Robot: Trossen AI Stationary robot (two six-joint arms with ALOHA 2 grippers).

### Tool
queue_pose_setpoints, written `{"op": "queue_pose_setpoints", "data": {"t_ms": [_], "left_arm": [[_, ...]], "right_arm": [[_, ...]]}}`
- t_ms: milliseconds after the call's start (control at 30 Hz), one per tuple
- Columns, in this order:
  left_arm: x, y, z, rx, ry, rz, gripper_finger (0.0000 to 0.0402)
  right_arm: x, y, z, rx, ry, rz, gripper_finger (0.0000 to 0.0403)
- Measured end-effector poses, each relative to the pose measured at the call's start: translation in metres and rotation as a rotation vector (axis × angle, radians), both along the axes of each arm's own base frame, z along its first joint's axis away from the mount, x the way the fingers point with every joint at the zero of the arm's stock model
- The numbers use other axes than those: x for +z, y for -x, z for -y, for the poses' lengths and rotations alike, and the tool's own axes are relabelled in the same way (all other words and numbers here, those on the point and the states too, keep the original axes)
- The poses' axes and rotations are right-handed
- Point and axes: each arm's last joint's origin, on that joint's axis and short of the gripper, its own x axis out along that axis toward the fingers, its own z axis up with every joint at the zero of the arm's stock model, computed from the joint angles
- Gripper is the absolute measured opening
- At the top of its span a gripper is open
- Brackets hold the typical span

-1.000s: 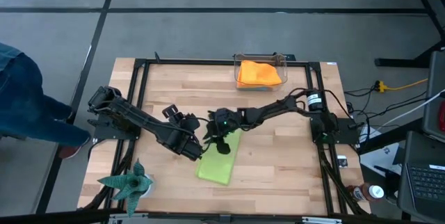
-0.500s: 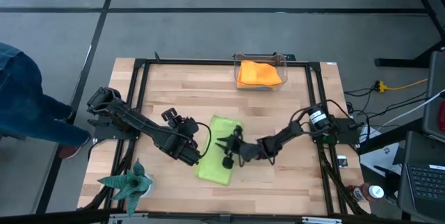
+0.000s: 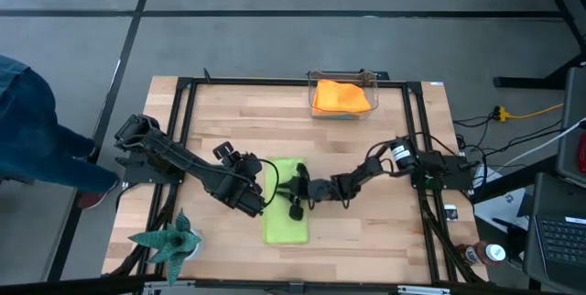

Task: Fold microfiber towels
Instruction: Fold the green microfiber cloth

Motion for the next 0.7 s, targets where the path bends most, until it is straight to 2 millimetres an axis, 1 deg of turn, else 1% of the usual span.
{"op": "queue_pose_setpoints", "data": {"t_ms": [100, 167, 267, 333, 400, 500, 600, 700], "left_arm": [[0.0, 0.0, 0.0, 0.0, 0.0, 0.0, 0.0154], [0.0, 0.0, 0.0, 0.0, 0.0, 0.001, 0.0154], [0.0, -0.001, 0.0, 0.0, 0.005, 0.01, 0.0154], [0.0, -0.001, 0.001, 0.0, 0.008, 0.016, 0.0154], [0.0, -0.002, 0.001, 0.0, 0.008, 0.016, 0.0154], [0.0, -0.002, 0.001, 0.0, 0.008, 0.016, 0.0154], [0.0, -0.002, 0.001, 0.0, 0.009, 0.018, 0.0154], [-0.001, -0.004, 0.002, -0.002, 0.021, 0.042, 0.0154]], "right_arm": [[0.001, -0.005, 0.014, 0.115, 0.023, -0.013, 0.0094], [0.002, -0.009, 0.023, 0.145, 0.038, -0.004, 0.0094], [0.006, -0.015, 0.038, 0.131, 0.065, 0.028, 0.0094], [0.013, -0.018, 0.043, 0.117, 0.094, 0.04, 0.0094], [0.025, -0.02, 0.046, 0.113, 0.122, 0.071, 0.0094], [0.048, -0.022, 0.045, 0.127, 0.13, 0.118, 0.0094], [0.065, -0.02, 0.039, 0.149, 0.119, 0.102, 0.0094], [0.09, -0.014, 0.03, 0.166, 0.094, 0.077, 0.0094]]}}
